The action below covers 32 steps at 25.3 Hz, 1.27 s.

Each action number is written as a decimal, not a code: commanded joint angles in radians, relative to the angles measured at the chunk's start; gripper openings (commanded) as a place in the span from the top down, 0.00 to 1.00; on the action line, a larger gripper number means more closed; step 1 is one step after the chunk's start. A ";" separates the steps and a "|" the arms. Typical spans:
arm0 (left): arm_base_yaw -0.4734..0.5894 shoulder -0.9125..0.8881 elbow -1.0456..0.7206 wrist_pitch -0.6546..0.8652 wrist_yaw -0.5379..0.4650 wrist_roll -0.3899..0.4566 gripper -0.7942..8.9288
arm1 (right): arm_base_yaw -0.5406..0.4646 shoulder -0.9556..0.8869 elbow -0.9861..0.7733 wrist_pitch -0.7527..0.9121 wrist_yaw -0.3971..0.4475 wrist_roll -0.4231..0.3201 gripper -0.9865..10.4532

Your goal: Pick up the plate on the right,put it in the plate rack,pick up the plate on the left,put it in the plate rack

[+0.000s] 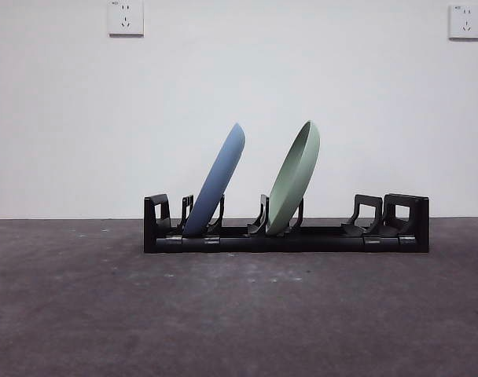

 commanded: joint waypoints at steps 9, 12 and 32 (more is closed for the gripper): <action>0.003 0.000 -0.012 0.011 0.002 -0.011 0.92 | -0.008 -0.004 -0.006 0.193 0.021 -0.058 0.91; 0.003 0.000 -0.012 0.011 0.002 -0.011 0.92 | -0.061 -0.056 -0.009 0.286 0.056 -0.159 0.91; 0.003 0.000 -0.012 0.011 0.002 -0.011 0.92 | -0.544 -0.837 -0.919 0.941 0.041 -0.151 0.91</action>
